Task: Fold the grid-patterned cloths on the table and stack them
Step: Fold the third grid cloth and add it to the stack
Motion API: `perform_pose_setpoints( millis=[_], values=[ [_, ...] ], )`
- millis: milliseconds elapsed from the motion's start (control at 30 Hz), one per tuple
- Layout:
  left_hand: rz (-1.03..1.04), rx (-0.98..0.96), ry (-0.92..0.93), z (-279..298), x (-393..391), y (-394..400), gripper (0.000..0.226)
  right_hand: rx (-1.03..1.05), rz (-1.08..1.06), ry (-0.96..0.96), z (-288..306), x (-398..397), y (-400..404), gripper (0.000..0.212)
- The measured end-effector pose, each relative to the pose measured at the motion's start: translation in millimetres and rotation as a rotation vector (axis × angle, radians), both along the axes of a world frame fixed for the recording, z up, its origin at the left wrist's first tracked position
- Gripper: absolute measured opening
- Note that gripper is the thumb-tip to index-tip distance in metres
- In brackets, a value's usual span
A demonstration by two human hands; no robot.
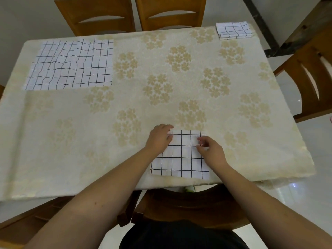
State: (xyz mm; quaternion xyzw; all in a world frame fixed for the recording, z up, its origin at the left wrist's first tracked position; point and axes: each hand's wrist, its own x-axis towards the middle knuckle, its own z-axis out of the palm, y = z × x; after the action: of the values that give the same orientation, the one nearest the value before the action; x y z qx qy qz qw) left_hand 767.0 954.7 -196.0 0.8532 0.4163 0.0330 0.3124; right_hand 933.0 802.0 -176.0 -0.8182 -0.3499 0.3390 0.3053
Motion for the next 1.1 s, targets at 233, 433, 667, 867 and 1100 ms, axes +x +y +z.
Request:
perform_pose_setpoints(
  millis=[233,433,667,867,1100],
  values=[
    [-0.107,0.038,0.441,-0.1,47.3,9.3,0.055,-0.1,0.172,0.066,-4.2,-25.3,-19.8,0.016],
    [-0.143,-0.059,0.599,6.8,58.7,22.1,0.047,-0.144,0.187,0.069,-7.0,-24.9,-32.1,0.019],
    [-0.219,-0.154,0.57,7.0,39.9,15.0,0.036,-0.157,0.163,0.045,-10.8,-28.2,-40.8,0.02],
    [-0.272,-0.09,0.564,9.0,34.2,0.1,0.027,-0.181,0.16,0.04,-12.4,-37.6,-41.2,0.023],
    [-0.114,-0.451,0.09,47.4,12.8,6.6,0.024,-0.046,0.096,-0.026,-4.9,-44.6,-32.3,0.046]
  ],
)
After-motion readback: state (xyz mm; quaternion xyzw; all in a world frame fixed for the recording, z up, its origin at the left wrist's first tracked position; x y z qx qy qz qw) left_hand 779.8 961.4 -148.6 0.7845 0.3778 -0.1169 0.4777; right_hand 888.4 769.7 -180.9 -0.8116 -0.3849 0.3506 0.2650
